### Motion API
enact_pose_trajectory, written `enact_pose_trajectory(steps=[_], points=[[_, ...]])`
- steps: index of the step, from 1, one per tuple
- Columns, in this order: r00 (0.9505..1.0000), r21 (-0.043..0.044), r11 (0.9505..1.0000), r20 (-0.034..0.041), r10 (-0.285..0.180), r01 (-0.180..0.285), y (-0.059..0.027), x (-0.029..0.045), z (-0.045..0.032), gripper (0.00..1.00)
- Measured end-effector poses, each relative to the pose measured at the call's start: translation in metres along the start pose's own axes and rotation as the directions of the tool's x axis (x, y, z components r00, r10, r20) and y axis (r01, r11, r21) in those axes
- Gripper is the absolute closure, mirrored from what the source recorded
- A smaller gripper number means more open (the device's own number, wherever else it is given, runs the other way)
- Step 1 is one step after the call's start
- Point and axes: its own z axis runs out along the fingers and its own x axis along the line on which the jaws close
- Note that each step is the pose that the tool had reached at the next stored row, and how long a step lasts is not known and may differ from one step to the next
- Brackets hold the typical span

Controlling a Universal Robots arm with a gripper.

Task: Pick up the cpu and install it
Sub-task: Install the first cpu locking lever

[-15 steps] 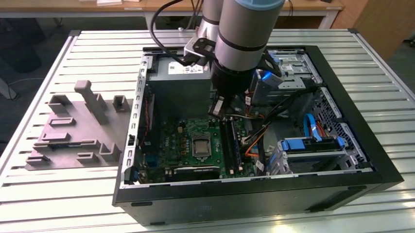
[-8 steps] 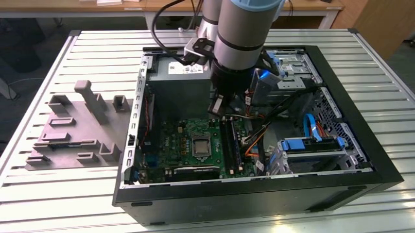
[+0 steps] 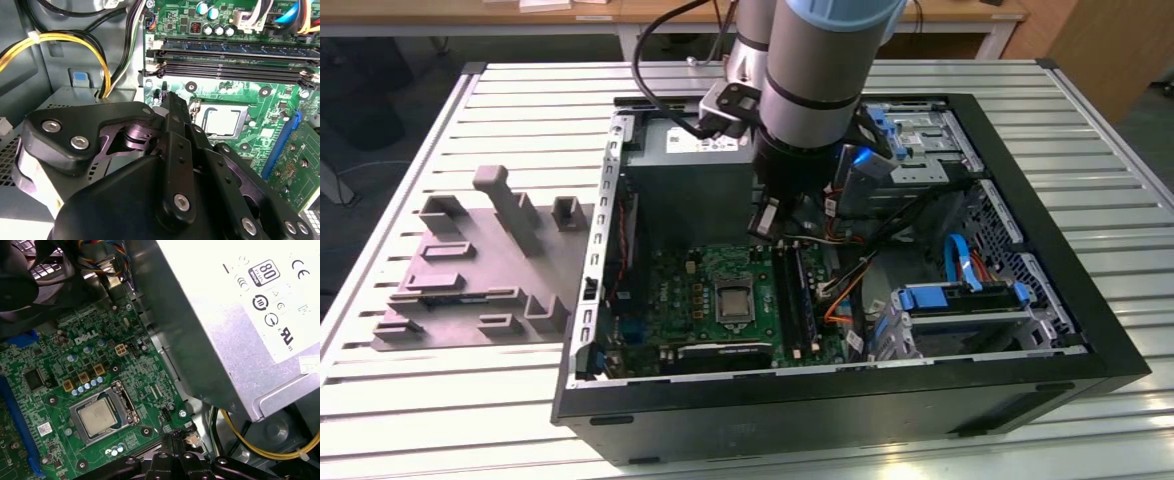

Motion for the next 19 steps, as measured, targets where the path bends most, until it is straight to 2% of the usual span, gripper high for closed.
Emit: enact_pose_trajectory(steps=[14, 17, 19], points=[[1.0000, -0.0003, 1.0000, -0.0003, -0.006, 0.006, 0.0039, -0.0017, 0.0057, 0.89], [0.9999, 0.0009, 0.9999, -0.0040, -0.015, 0.015, 0.0042, -0.0013, 0.0058, 0.89], [0.9997, 0.0037, 0.9998, -0.0104, -0.020, 0.020, 0.0045, -0.0011, 0.0059, 0.89]])
